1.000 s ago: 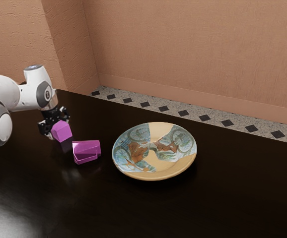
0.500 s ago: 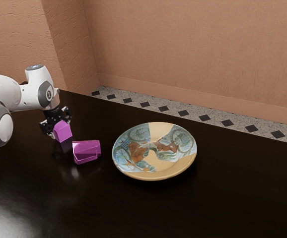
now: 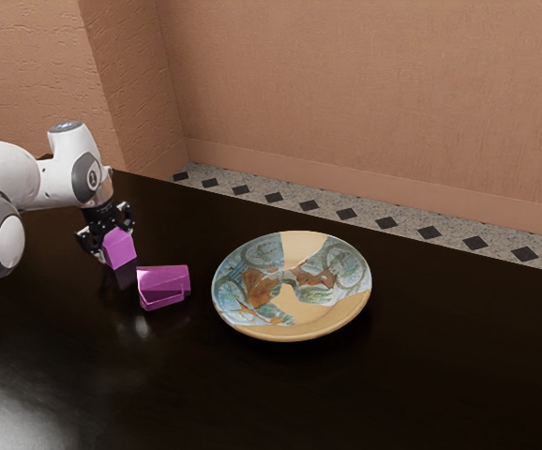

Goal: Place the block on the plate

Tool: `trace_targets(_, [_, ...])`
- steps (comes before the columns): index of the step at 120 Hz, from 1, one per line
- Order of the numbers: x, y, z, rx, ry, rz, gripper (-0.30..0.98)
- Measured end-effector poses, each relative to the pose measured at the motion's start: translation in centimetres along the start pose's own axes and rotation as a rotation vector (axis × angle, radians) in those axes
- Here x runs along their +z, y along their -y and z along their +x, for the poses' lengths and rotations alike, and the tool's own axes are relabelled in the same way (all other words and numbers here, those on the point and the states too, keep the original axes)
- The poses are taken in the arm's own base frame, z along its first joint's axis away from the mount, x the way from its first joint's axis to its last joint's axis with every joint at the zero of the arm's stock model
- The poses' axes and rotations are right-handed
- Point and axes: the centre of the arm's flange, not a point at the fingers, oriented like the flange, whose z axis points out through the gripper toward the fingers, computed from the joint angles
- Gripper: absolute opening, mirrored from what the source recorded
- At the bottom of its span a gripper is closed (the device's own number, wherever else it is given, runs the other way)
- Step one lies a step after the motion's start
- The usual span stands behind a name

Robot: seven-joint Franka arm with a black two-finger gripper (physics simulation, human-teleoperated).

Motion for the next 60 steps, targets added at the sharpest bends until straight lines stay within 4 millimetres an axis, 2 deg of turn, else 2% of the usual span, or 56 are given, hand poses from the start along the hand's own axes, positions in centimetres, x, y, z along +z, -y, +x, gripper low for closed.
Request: trace_targets(60, [-0.10, -0.03, -0.11, 0.006, 0.005, 0.002, 0.51])
